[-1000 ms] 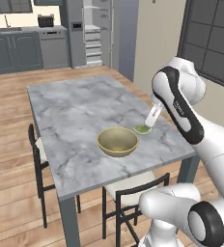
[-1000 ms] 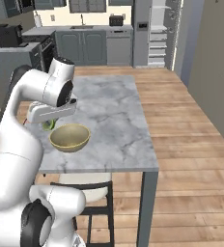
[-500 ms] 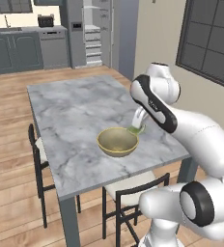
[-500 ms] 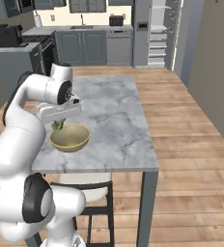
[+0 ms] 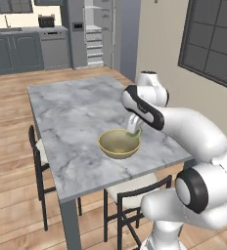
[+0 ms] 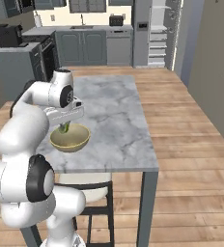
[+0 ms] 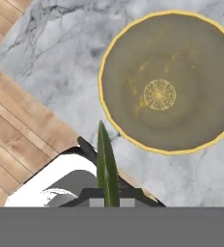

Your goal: There is a bowl on the dining counter. Grab a lemon wedge from the fridge and place it in the bowl. Then get the liquor bottle and glass cup from the cabinet and place them next to the bowl.

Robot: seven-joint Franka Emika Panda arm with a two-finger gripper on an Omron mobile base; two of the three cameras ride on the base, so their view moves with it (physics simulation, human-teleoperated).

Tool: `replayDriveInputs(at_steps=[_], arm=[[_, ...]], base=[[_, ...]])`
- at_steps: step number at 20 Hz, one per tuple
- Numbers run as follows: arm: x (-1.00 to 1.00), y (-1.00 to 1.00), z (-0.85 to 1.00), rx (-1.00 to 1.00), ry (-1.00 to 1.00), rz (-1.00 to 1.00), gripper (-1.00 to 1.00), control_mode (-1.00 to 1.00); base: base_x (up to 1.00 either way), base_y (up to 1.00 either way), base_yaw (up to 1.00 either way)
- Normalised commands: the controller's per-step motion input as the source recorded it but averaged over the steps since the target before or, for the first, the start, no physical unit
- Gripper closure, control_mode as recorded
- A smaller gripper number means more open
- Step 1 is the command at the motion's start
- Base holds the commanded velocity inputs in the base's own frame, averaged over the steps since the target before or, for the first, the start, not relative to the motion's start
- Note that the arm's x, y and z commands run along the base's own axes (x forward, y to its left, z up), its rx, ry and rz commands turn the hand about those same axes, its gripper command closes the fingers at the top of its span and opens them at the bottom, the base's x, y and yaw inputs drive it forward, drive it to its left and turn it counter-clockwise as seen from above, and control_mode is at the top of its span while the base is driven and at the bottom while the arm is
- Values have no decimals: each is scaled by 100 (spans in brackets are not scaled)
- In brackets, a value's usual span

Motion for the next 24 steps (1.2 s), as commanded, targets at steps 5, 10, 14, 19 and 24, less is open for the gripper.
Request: replayDriveInputs(at_steps=[5,10,14,19,24], arm=[[45,4,-35,-2,0,0,100,-100],[47,8,-33,-2,1,0,100,-100],[46,8,-33,-2,1,0,100,-100],[43,11,-33,-2,2,0,100,-100],[16,2,-33,0,1,0,100,-100]], base=[[0,0,0],[0,0,0],[0,0,0],[0,0,0],[0,0,0]])
